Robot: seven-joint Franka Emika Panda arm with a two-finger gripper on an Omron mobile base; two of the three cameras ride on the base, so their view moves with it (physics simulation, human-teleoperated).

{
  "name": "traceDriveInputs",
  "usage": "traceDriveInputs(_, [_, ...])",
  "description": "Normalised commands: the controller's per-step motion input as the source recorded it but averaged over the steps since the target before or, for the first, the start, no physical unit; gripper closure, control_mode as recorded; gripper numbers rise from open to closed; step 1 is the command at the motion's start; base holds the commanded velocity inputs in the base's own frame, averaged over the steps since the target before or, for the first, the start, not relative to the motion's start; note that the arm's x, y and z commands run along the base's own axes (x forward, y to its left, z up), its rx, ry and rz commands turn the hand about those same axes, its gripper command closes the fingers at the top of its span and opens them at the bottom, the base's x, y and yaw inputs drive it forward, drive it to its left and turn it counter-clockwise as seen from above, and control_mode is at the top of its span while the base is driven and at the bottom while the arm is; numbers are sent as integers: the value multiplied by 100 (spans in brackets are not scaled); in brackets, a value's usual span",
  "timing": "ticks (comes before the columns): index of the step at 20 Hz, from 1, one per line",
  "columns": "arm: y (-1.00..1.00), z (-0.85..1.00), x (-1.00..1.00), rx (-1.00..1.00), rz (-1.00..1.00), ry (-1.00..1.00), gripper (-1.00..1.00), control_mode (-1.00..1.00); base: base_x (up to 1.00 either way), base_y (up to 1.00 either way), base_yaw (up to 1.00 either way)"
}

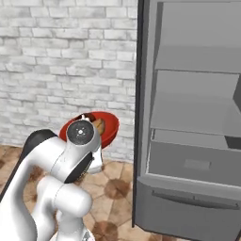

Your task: Place the bowl with the corn and sweet potato on the second highest shelf of the fridge. Place the bowl with the chicken drumstick and steak on the top shelf of the fridge.

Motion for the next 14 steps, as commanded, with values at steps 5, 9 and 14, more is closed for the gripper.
traceDriveInputs(5, [0,0,0,0,0,0,100,100,5,-65,-28])
traceDriveInputs(9, [0,0,0,0,0,0,100,100,24,-50,-18])
traceDriveInputs(14, [0,0,0,0,0,0,100,100,47,-48,-12])
